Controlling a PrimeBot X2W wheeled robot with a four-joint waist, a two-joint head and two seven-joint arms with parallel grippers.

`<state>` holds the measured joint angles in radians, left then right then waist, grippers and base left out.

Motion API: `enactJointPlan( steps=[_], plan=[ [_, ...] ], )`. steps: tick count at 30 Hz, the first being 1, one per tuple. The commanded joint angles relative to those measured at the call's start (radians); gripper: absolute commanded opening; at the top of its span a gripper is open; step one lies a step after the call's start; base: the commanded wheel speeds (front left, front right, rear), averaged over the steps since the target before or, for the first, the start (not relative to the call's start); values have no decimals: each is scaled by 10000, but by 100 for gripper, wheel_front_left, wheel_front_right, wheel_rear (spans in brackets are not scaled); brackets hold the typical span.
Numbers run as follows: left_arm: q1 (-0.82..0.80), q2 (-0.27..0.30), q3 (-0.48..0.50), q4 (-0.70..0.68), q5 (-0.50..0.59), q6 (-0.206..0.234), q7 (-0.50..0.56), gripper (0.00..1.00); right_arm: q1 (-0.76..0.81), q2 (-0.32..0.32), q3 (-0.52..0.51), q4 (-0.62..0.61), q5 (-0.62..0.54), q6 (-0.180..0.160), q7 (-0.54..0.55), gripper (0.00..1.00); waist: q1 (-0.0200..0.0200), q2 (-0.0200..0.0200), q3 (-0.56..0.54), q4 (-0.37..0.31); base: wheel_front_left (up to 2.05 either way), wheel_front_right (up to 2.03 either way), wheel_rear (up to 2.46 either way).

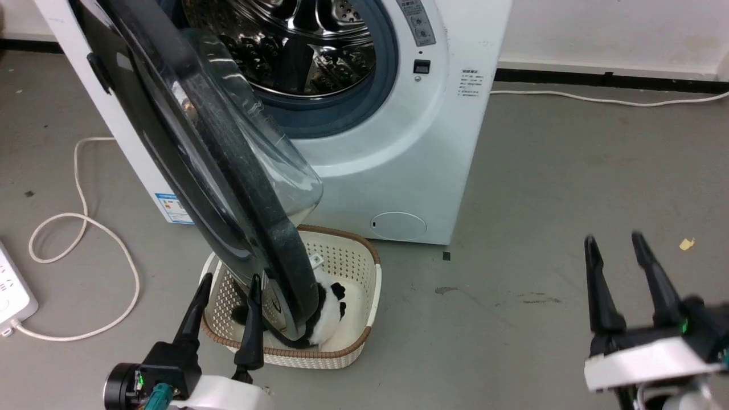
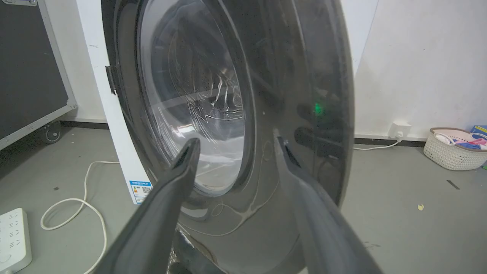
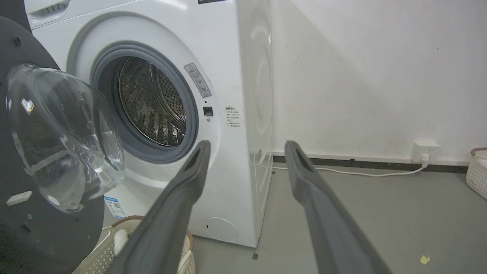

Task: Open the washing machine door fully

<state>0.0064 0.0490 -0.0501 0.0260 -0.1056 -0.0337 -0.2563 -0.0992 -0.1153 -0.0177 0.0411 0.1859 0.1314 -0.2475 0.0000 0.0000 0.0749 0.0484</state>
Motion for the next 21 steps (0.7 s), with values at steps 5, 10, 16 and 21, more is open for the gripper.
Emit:
enactJointPlan(
  steps=[5, 10, 16, 21],
  plan=[
    [203, 50, 129, 444, 70, -67, -55, 100, 1101, 543, -152, -313, -76, -7, -107, 100, 0, 0, -44, -87, 0, 0, 0],
    [257, 97, 213, 675, 100, -99, -55, 100, 1614, 640, 142, -122, -249, -7, -131, 100, 0, 0, -145, -124, 0, 0, 0],
    [286, 89, 297, 750, 87, -56, -55, 100, 1696, 648, 288, -58, 134, -7, -140, 100, 0, 0, -190, -149, 0, 0, 0],
    [230, 80, 323, 733, 115, -10, -55, 100, 1630, 649, 368, -48, 320, -7, -141, 100, 0, 0, -205, -181, 0, 0, 0]
  ],
)
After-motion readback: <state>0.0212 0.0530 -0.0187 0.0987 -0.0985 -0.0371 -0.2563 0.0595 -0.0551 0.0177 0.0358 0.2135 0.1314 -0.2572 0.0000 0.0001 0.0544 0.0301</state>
